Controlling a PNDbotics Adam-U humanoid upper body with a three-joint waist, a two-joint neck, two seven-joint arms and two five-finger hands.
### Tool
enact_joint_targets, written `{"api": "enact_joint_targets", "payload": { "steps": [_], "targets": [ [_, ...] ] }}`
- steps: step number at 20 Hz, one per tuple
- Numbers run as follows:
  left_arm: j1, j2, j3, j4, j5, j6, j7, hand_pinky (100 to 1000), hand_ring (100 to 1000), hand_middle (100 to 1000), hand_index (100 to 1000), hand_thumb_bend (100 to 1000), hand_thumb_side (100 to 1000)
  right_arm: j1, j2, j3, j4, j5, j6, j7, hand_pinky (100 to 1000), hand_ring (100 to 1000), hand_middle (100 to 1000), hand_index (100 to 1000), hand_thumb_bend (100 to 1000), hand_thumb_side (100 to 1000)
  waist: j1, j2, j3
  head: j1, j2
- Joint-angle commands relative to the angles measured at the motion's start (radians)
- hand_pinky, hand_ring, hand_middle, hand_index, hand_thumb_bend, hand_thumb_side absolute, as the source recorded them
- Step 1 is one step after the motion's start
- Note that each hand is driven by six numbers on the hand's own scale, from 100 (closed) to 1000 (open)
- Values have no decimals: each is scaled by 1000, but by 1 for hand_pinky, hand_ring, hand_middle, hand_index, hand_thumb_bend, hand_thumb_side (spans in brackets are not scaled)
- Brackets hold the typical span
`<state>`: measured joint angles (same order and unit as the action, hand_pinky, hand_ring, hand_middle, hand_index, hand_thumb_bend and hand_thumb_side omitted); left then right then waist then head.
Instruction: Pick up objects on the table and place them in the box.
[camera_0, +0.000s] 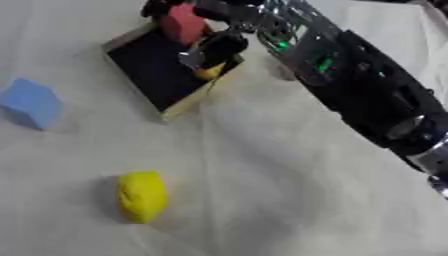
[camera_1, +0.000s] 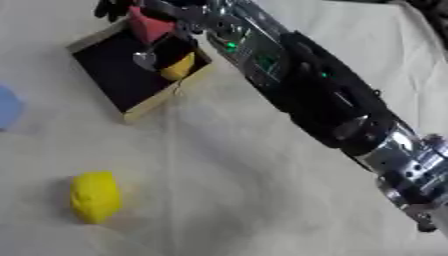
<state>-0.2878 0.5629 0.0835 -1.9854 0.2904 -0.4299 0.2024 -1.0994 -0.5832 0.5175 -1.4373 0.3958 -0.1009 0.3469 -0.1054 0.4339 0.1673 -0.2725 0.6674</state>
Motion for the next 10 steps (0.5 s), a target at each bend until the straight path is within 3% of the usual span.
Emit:
{"api": "enact_joint_targets", "payload": {
  "steps": [1,5,10],
  "targets": [
    [1,15,8,-15,1,4,-1,683,668,607,755,100,600,-14,-40,-24,-23,8,4,-5,882,828,722,846,100,127,0,-24,-3,4,4],
    [10,14,10,-15,1,4,0,683,669,608,755,100,600,-14,-76,-35,-73,-17,16,-19,879,824,713,843,100,124,6,-36,-11,8,10],
    [29,15,17,-15,-5,4,7,684,670,608,755,100,599,14,-183,-76,-186,-49,45,-48,873,829,724,850,149,147,10,-51,-30,23,21]
  ]
}}
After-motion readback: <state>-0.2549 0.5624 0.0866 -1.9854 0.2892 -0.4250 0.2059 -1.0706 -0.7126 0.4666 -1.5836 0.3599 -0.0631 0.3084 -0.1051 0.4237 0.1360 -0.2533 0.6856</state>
